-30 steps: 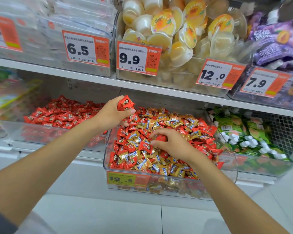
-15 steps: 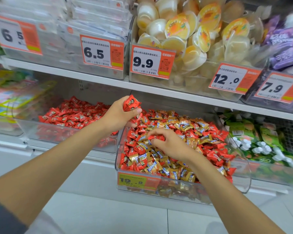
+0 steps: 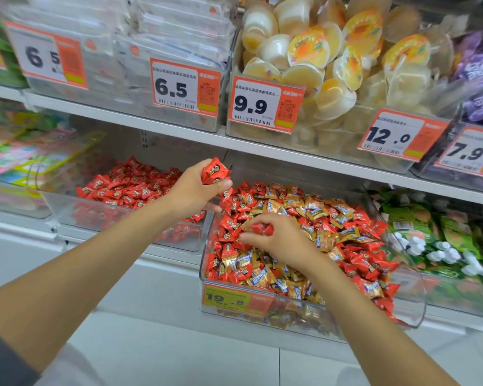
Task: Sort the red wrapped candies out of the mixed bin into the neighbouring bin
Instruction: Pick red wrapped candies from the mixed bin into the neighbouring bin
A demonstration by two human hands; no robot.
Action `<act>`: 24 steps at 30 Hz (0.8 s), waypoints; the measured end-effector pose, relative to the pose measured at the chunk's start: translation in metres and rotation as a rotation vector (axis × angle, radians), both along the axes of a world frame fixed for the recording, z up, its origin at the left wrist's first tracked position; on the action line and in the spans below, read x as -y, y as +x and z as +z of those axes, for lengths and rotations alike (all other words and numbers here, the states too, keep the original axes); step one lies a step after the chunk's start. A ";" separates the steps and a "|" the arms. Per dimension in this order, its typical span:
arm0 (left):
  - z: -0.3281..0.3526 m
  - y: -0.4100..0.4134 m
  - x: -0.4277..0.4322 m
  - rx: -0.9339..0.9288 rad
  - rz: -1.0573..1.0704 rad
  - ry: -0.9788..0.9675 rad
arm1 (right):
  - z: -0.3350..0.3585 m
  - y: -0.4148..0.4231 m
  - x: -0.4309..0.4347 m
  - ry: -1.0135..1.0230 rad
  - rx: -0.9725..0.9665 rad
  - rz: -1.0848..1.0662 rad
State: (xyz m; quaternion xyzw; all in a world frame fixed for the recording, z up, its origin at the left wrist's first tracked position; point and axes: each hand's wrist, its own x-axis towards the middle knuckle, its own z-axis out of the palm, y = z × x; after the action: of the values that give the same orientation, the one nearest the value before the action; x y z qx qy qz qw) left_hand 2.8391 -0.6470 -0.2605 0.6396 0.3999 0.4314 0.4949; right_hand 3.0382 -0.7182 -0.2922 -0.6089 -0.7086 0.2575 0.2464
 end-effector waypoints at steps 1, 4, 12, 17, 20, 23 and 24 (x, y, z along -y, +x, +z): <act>0.001 0.000 0.001 0.004 -0.001 0.000 | -0.006 -0.006 -0.001 -0.027 0.113 0.042; 0.002 0.001 0.002 0.008 0.003 0.009 | -0.011 -0.009 -0.006 -0.073 0.095 0.059; -0.001 -0.009 -0.002 -0.002 0.051 0.009 | 0.003 -0.018 -0.015 0.105 -0.036 -0.011; 0.001 -0.016 -0.004 0.017 0.115 0.007 | -0.013 -0.044 -0.029 0.002 0.385 0.117; 0.002 -0.019 -0.003 0.015 0.122 0.009 | -0.015 -0.044 -0.041 -0.051 0.422 0.114; 0.000 -0.023 -0.004 -0.005 0.111 0.002 | -0.016 -0.042 -0.044 -0.057 0.401 0.101; -0.001 -0.024 -0.004 -0.009 0.106 -0.005 | -0.016 -0.044 -0.043 -0.042 0.376 0.095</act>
State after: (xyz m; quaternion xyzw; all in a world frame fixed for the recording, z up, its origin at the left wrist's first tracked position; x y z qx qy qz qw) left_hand 2.8153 -0.6429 -0.2618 0.6180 0.4364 0.4532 0.4714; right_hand 2.9946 -0.6750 -0.3087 -0.6171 -0.7647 0.1651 0.0843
